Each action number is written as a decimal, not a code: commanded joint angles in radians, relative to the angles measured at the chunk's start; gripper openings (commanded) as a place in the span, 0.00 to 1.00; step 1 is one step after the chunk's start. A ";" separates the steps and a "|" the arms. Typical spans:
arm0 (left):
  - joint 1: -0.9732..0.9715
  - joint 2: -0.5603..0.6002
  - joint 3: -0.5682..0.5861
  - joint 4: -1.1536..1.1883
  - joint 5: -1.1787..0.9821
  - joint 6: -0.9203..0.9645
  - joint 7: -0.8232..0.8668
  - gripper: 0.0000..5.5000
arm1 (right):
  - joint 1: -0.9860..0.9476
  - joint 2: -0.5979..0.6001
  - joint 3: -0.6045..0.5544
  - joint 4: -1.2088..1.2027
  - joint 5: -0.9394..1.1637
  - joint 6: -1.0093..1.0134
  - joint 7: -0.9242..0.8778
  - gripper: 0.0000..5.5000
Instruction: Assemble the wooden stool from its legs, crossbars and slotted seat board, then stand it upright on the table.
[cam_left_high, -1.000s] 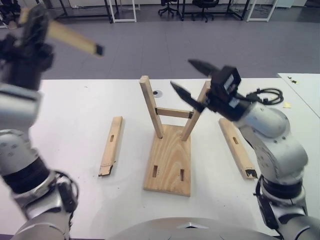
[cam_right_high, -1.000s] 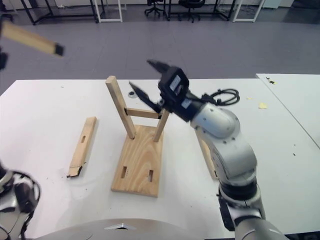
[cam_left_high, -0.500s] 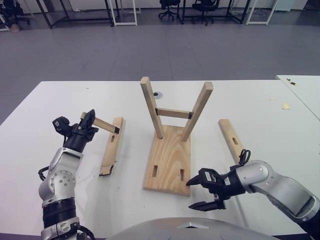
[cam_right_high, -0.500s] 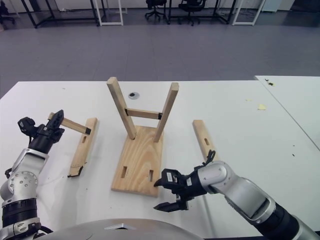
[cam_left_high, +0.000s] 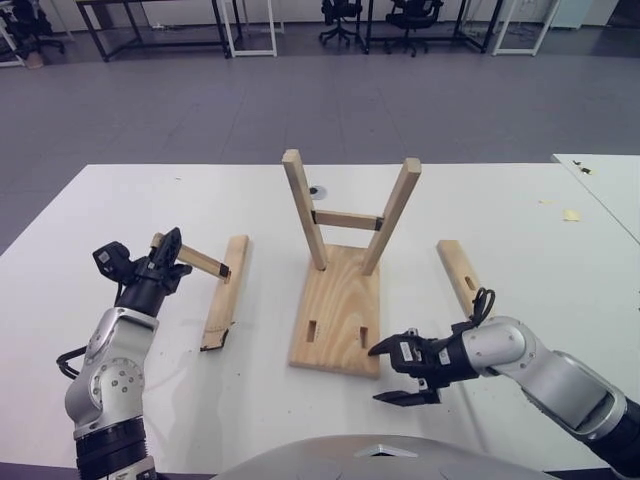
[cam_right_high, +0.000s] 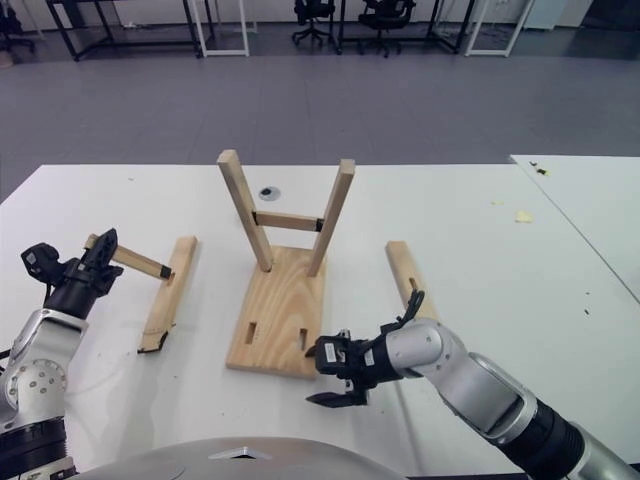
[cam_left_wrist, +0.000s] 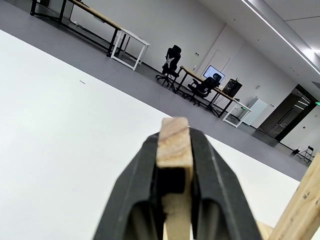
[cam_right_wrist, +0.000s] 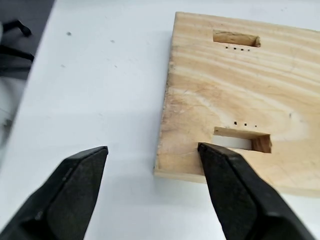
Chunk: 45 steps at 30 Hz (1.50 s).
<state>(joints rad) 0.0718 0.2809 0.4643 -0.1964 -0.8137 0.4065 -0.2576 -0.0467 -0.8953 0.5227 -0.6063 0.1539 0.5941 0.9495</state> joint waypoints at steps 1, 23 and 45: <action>-0.003 0.009 -0.002 0.018 0.041 -0.009 0.013 0.07 | 0.016 -0.054 -0.014 0.054 -0.053 0.055 -0.011 0.61; -0.057 -0.084 0.003 0.016 -0.006 -0.014 0.053 0.07 | 0.031 -0.097 -0.014 0.027 -0.086 0.070 0.019 0.61; -0.032 -0.004 -0.197 0.085 0.374 0.012 0.168 0.07 | 0.004 -0.113 0.004 0.035 -0.145 0.064 0.029 0.61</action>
<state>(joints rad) 0.0075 0.2572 0.2932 -0.1616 -0.5167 0.3239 -0.1416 -0.0697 -0.9721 0.4956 -0.6125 0.0465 0.6145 0.9700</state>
